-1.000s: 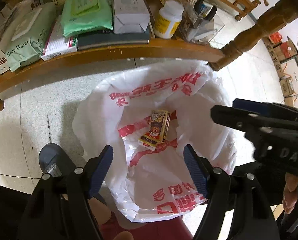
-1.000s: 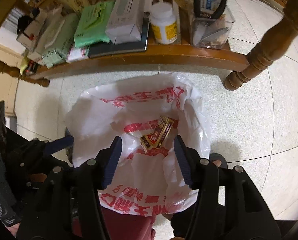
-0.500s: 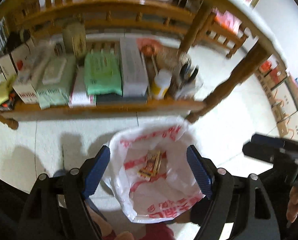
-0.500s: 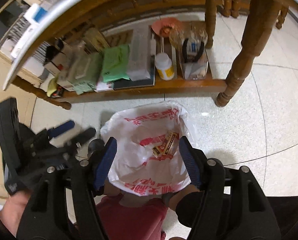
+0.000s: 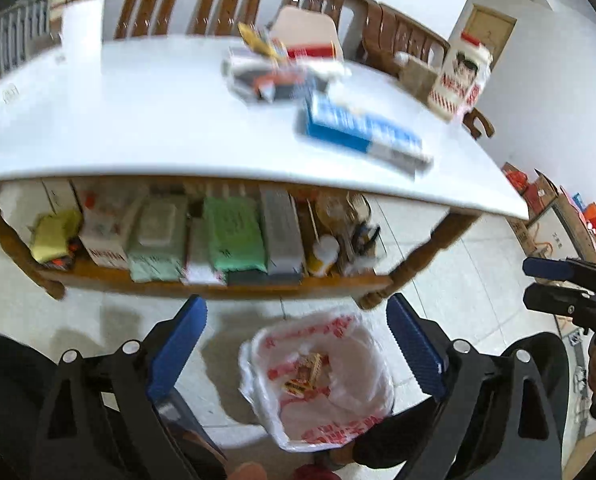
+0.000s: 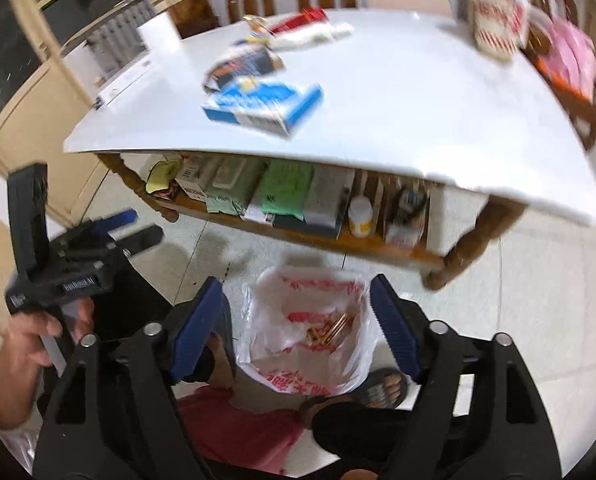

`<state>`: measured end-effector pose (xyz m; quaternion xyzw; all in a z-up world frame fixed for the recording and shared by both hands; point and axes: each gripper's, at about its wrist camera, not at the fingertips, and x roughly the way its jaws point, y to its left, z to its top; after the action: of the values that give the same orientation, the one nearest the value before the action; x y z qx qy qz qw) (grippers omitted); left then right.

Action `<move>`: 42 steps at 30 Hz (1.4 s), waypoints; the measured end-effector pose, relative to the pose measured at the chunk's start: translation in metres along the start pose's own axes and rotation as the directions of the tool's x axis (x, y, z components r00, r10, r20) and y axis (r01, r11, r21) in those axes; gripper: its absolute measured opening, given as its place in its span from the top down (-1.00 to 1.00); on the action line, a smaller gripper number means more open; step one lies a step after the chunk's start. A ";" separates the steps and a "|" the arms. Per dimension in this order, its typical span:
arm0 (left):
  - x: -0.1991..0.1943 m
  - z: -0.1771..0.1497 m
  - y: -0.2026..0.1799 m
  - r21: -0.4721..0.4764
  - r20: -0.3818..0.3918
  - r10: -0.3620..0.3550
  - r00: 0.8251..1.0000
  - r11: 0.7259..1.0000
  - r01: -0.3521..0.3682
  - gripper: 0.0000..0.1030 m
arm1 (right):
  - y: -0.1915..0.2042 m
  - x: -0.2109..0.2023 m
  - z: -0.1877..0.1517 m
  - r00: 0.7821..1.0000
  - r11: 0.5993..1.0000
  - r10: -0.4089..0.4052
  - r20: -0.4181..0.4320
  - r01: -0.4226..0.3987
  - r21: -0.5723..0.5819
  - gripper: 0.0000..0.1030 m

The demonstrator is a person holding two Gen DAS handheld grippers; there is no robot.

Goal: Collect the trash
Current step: 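Raise both tools back over the table toward the boxes, then grasp the black-orange box with the left tool while the right tool grasps the blue medicine box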

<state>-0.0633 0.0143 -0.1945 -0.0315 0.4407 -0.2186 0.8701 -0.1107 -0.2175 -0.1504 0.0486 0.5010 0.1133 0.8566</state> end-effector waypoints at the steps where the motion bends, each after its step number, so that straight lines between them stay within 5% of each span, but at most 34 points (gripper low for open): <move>1: -0.008 0.010 0.000 0.014 0.013 0.021 1.000 1.000 -0.021 -0.82 | 0.005 -0.005 0.009 1.000 0.999 -0.008 0.005 0.008 -0.036 -0.50; 10: -0.040 0.082 0.003 0.062 0.114 0.119 0.986 0.990 -0.126 -0.85 | 0.036 -0.019 0.065 1.000 0.972 -0.026 0.006 0.027 -0.234 -0.61; 21: -0.011 0.141 0.000 0.152 0.128 0.173 0.977 0.970 -0.192 -0.85 | 0.064 -0.018 0.122 0.999 0.900 -0.024 -0.043 0.003 -0.435 -0.67; 42: 0.096 0.183 0.005 0.320 -0.051 0.076 0.996 0.946 -0.056 -0.85 | 0.064 0.071 0.162 0.973 0.790 -0.027 -0.229 -0.119 -0.601 -0.68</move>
<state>0.1313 -0.0458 -0.1566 0.1306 0.4276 -0.2586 0.8563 0.0539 -0.1339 -0.1178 -0.2316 0.5301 0.2948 0.7606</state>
